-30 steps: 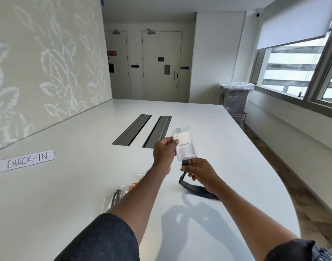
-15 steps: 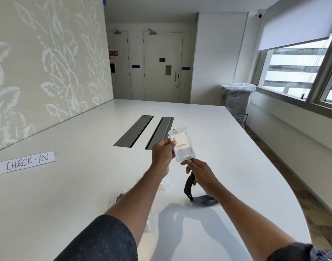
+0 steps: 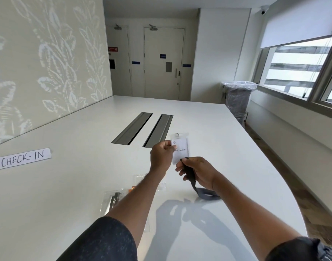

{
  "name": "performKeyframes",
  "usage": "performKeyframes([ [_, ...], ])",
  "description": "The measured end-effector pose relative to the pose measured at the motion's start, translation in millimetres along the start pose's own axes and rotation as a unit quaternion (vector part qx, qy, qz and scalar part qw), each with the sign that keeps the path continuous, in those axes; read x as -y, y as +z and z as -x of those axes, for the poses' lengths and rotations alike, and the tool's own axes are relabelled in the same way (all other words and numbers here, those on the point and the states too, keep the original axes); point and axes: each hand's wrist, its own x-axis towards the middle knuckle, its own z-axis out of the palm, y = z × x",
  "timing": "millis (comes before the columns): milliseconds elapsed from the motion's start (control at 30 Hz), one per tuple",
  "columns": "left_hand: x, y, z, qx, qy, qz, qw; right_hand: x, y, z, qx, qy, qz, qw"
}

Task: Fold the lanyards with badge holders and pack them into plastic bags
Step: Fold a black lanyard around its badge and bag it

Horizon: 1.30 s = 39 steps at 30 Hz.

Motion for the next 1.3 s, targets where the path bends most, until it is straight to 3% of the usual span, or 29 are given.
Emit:
performKeyframes([
  [433,21.7,-16.3,16.3,0.1,0.002,-0.026,0.995,45.5,-24.4,-9.0,-0.019,-0.057,-0.014,0.998],
  [733,22.6,-27.7,25.3,0.194,-0.032,0.052,0.979,58.1,-34.2,-5.3,0.011,-0.025,0.087,0.996],
  [867,16.2,-32.0,27.1,0.248,-0.031,0.099,0.963,57.8,-38.0,-3.3,0.028,0.026,0.105,0.994],
  [1033,4.8,-27.7,26.9,0.23,-0.036,0.181,0.956,37.8,-30.6,-3.8,0.036,0.024,-0.015,0.999],
  [1167,1.3,-23.4,23.6,0.195,-0.036,0.217,0.956,26.4,-21.5,-3.7,0.094,0.03,-0.146,0.984],
  [1300,-0.3,-22.5,19.7,0.142,-0.049,0.24,0.959,13.1,-16.8,-4.1,0.088,0.042,-0.202,0.974],
])
